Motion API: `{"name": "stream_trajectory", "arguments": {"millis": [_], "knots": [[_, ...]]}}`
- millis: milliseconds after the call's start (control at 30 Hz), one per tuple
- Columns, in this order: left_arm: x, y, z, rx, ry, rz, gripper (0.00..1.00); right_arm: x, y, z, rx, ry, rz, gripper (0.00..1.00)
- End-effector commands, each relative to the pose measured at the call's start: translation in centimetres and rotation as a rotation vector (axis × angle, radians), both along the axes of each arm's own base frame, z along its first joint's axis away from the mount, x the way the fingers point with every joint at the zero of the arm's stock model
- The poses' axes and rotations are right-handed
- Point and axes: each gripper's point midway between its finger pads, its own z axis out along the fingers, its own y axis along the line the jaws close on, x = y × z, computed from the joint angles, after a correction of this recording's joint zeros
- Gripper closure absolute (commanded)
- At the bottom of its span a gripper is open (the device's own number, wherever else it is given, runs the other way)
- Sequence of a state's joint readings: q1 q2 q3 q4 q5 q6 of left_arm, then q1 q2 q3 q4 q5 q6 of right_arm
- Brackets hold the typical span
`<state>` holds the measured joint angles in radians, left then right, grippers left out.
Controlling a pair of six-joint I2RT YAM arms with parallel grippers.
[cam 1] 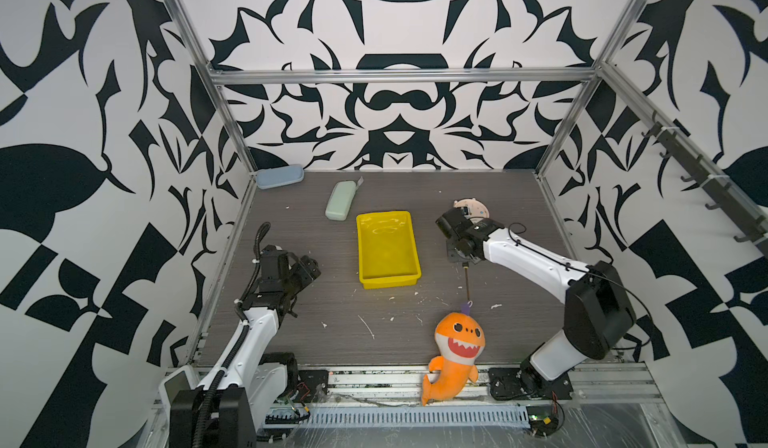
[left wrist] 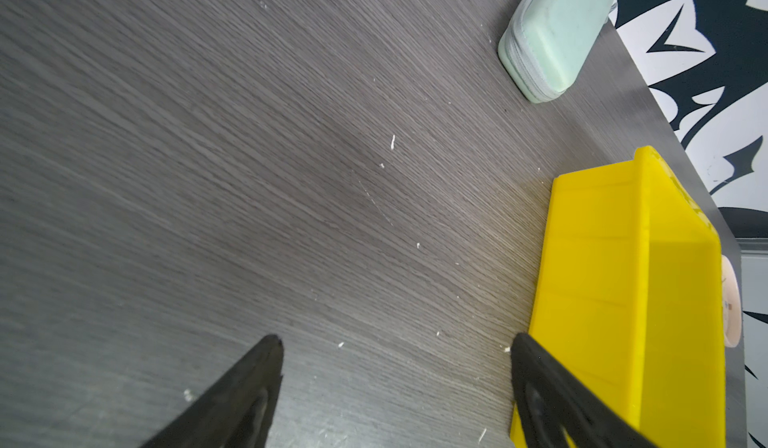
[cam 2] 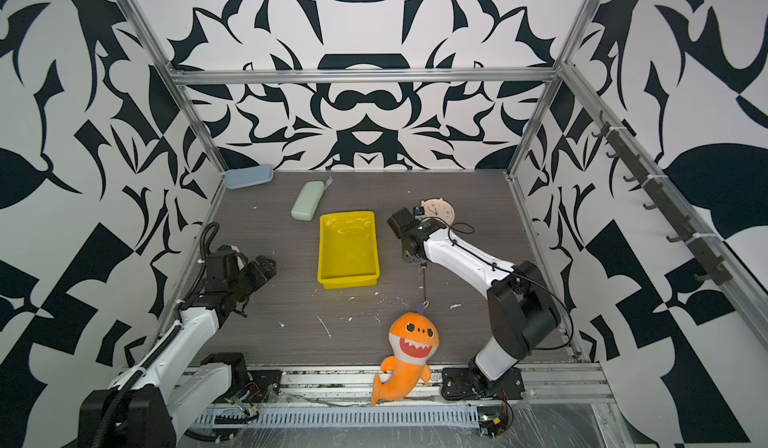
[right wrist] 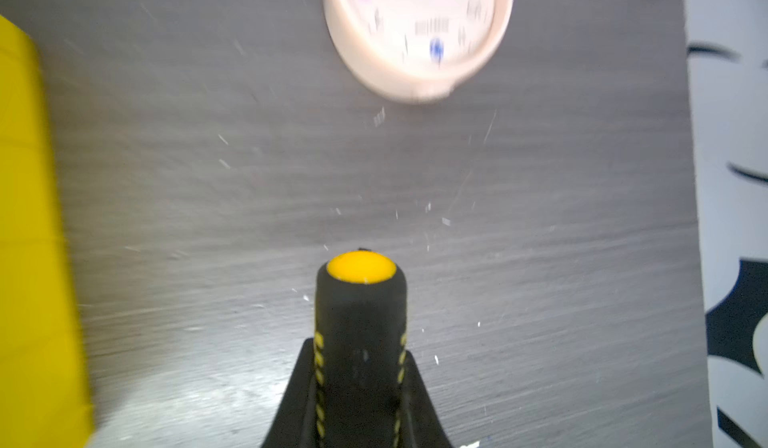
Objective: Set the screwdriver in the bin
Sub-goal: 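Lift the screwdriver and carry it over the yellow bin with the right gripper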
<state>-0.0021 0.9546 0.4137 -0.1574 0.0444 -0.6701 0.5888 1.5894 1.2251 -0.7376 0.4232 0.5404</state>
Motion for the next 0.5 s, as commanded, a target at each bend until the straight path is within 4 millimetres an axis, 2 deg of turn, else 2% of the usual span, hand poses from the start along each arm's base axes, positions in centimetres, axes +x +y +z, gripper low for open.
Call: {"name": "stream_trajectory", "arguments": {"millis": [0,133,267,333,467], "knots": [[-0.2,0.3,0.3,-0.001,-0.001,0.022,0.11,2.9,3.3,5.1,0.128,-0.123,0.055,0.99],[-0.4,0.2,0.6,-0.003,-0.024,0.021,0.11,5.1,8.5,7.3,0.306,-0.160,0.094,0.98],[-0.5,0.4,0.9,-0.004,-0.045,0.032,0.10,6.0,13.6,8.1,0.411,-0.119,0.160,0.98],[-0.5,0.3,1.0,-0.006,-0.046,0.029,0.10,6.5,15.4,7.9,0.422,-0.100,0.181,0.98],[-0.7,0.3,0.9,-0.006,-0.042,0.031,0.10,7.2,18.4,6.0,0.436,-0.050,0.187,0.98]]}}
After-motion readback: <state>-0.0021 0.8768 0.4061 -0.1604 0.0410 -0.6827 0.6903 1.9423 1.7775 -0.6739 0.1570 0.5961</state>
